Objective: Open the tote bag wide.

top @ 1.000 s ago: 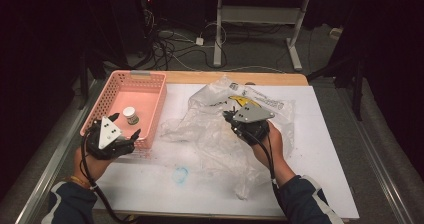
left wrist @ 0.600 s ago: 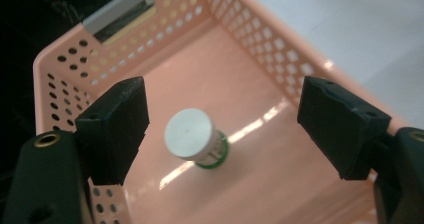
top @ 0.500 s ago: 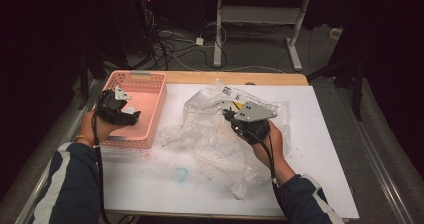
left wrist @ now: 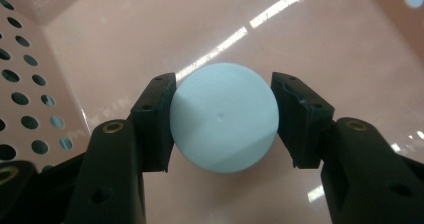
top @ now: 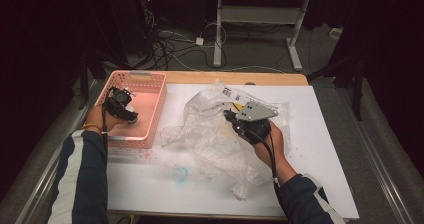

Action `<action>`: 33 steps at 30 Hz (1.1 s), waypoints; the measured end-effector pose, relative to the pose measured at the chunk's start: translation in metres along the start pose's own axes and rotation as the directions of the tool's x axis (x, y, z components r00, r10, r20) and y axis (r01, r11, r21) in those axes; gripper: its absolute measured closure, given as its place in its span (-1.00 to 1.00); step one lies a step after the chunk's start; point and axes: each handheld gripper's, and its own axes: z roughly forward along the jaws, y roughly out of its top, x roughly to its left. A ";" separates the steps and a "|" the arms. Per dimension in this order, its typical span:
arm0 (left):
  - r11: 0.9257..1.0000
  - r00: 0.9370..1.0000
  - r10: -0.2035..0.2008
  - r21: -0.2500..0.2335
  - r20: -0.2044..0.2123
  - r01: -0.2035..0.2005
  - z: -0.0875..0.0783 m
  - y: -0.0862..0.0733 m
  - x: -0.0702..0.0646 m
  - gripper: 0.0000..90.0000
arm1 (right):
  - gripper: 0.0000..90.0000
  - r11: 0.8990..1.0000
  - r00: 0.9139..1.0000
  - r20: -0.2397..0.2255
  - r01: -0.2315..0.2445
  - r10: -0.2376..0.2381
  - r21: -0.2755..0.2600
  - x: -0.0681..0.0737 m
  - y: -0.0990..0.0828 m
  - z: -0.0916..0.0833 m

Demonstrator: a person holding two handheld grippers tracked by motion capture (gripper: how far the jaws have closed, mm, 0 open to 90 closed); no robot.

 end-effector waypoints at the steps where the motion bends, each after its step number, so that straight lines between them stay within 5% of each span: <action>1: 1.000 1.000 -0.004 -0.009 0.002 0.004 0.000 0.000 0.000 0.01 | 1.00 1.000 1.000 0.000 0.000 0.000 0.000 0.000 0.000 0.000; 7: 0.999 1.000 0.010 -0.034 -0.012 -0.010 -0.004 -0.002 -0.001 0.07 | 1.00 1.000 1.000 0.014 -0.013 0.013 -0.007 -0.004 -0.001 -0.002; 11: 0.996 0.999 0.020 -0.091 -0.046 -0.024 -0.012 -0.003 -0.004 0.07 | 1.00 1.000 1.000 0.017 -0.008 0.008 -0.010 -0.003 0.000 -0.003; 14: 0.985 0.997 0.014 -0.170 -0.079 -0.027 -0.026 -0.005 -0.007 0.08 | 1.00 1.000 1.000 0.022 -0.007 0.007 -0.012 -0.004 0.001 -0.003; 17: 0.964 0.996 0.001 -0.264 -0.093 -0.026 -0.042 -0.010 -0.012 0.08 | 1.00 0.999 0.999 0.023 -0.027 0.028 -0.024 -0.005 0.001 -0.004; 23: 0.912 0.994 0.018 -0.405 -0.105 -0.059 -0.067 -0.026 -0.032 0.08 | 1.00 1.000 0.998 0.067 0.015 -0.015 -0.011 -0.002 0.005 -0.002; 28: 0.855 0.996 0.042 -0.512 -0.078 -0.076 -0.088 -0.042 -0.053 0.08 | 1.00 0.999 0.997 0.079 -0.022 0.024 -0.025 -0.008 0.010 0.000; 31: 0.826 0.994 0.074 -0.554 -0.076 -0.104 -0.102 -0.050 -0.071 0.08 | 1.00 0.999 0.996 0.082 -0.032 0.035 -0.033 -0.010 0.012 -0.001; 32: 0.811 0.991 0.096 -0.571 -0.092 -0.132 -0.107 -0.052 -0.077 0.08 | 1.00 0.999 0.996 0.083 -0.037 0.039 -0.033 -0.011 0.012 -0.001; 33: 0.805 0.991 0.108 -0.578 -0.081 -0.135 -0.111 -0.054 -0.084 0.08 | 1.00 0.999 0.995 0.085 -0.042 0.044 -0.028 -0.013 0.013 0.000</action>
